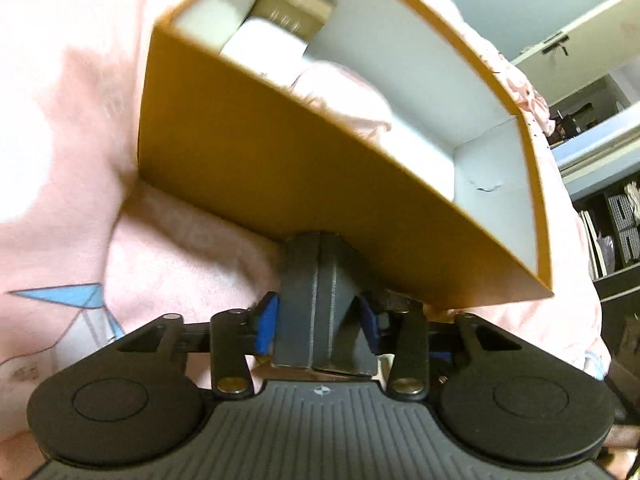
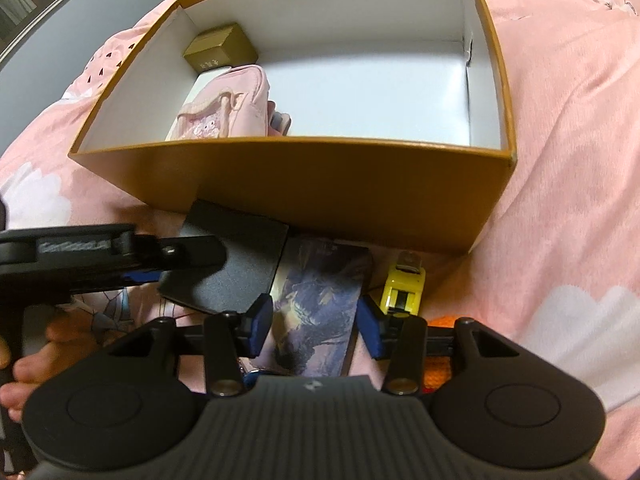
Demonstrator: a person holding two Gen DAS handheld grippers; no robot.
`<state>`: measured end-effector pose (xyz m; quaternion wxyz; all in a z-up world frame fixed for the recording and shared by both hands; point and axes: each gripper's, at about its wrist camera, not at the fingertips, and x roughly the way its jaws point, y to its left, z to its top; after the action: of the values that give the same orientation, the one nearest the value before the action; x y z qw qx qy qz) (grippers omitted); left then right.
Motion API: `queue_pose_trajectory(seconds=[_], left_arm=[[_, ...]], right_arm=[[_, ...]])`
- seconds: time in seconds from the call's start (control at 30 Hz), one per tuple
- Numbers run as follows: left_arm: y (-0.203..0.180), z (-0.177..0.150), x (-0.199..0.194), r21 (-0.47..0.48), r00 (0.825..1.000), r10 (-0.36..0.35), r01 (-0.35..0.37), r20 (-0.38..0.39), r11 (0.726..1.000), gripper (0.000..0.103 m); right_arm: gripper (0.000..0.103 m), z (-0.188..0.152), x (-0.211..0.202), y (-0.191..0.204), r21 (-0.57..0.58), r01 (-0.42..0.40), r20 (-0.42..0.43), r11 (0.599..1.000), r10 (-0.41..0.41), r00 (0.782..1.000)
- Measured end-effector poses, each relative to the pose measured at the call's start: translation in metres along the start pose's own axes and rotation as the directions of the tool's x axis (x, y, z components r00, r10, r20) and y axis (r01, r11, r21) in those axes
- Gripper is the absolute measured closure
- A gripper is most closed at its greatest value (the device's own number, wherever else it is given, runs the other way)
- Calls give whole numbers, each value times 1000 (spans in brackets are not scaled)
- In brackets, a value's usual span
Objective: Organize objects
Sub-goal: 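Grasp the black box with the left tool while the right tool grasps the picture card, then carry the black box with the left tool while the right tool carries the card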
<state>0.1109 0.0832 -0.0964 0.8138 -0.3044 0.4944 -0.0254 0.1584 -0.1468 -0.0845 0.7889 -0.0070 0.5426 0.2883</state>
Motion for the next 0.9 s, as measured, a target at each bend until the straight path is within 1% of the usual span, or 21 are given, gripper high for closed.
queue_pose_trajectory(seconds=[0.1, 0.23, 0.27, 0.3, 0.33, 0.4, 0.43, 0.5, 0.63, 0.8, 0.9], left_arm=[[-6, -7, -21, 48, 997, 59, -61, 40, 997, 58], [-2, -9, -43, 63, 993, 101, -105, 62, 993, 60], [-1, -13, -46, 57, 992, 106, -110, 66, 992, 60], [-3, -11, -45, 50, 992, 108, -112, 66, 992, 60], [-1, -13, -47, 42, 991, 113, -116, 67, 992, 60], [7, -14, -49, 30, 990, 123, -125, 68, 992, 60], [5, -12, -45, 24, 990, 125, -127, 67, 992, 60], [7, -11, -42, 13, 991, 120, -121, 65, 993, 60], [8, -12, -40, 12, 991, 118, -119, 61, 993, 60], [6, -13, -37, 15, 991, 121, -122, 59, 992, 60], [6, -13, -38, 13, 991, 118, -119, 59, 993, 60]], right_arm=[[53, 4, 0, 3, -14, 5, -8, 1000, -5, 1000], [53, 12, 9, 5, -21, 34, -51, 999, -35, 998], [53, 16, 11, 5, -20, 39, -62, 999, -40, 997], [51, 18, 14, 6, -24, 42, -72, 999, -44, 996], [47, 20, 17, 7, -32, 45, -85, 998, -47, 995], [45, 24, 24, 8, -40, 44, -109, 998, -48, 993], [41, 26, 30, 6, -25, 35, -127, 999, -38, 991], [41, 30, 39, 1, 1, 34, -147, 999, -34, 988], [40, 31, 41, -1, 15, 29, -152, 999, -26, 988], [41, 26, 33, 1, 31, 4, -133, 1000, 0, 991], [42, 23, 25, 9, 2, 17, -103, 1000, -16, 995]])
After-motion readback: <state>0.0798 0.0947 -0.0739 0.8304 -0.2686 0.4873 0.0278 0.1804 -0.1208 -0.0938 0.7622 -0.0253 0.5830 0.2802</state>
